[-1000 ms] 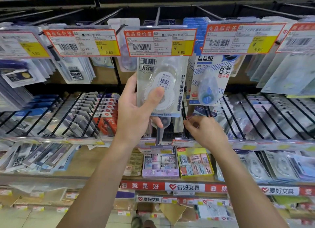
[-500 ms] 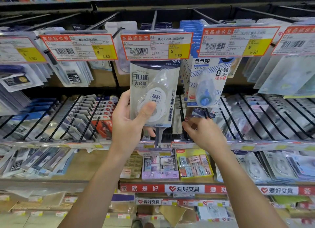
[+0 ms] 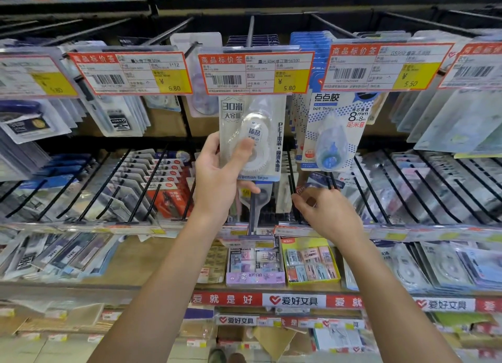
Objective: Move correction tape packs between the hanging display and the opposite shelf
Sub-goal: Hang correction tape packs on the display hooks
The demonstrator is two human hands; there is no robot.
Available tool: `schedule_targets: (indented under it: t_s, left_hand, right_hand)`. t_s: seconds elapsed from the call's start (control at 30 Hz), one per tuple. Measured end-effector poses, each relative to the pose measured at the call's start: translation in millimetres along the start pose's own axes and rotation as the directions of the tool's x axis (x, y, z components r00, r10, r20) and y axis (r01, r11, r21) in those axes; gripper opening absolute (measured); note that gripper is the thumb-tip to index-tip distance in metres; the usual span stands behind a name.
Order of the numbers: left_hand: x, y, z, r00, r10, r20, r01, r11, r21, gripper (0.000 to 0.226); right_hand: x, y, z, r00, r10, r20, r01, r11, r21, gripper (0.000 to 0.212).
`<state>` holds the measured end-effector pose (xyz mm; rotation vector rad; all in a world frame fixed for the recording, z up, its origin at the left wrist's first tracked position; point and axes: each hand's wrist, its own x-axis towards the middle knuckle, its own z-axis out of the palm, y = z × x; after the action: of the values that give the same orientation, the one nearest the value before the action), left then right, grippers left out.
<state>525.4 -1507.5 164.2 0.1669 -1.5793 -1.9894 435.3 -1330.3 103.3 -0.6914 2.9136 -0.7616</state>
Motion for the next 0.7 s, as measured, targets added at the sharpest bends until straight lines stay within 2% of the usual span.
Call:
schedule_targets:
  t_s: [0.27, 0.57, 0.7]
  left_hand:
    - [30.9, -15.2, 5.9, 0.996, -0.085, -0.034, 0.084, 0.996, -0.037, 0.041]
    - [58.1, -21.8, 6.0, 0.981, -0.175, -0.080, 0.172, 0.984, -0.048, 0.026]
    - [63.7, -23.0, 8.7, 0.967, -0.247, -0.067, 0.240, 0.965, -0.102, 0.036]
  right_hand:
    - [0.4, 0.5, 0.5, 1.000, 0.006, -0.006, -0.006, 1.000, -0.009, 0.037]
    - [0.3, 2.4, 2.4, 1.000, 0.012, -0.021, -0.012, 1.000, -0.003, 0.036]
    - [0.9, 3.3, 2.7, 1.000, 0.006, -0.028, -0.006, 1.000, -0.021, 0.036]
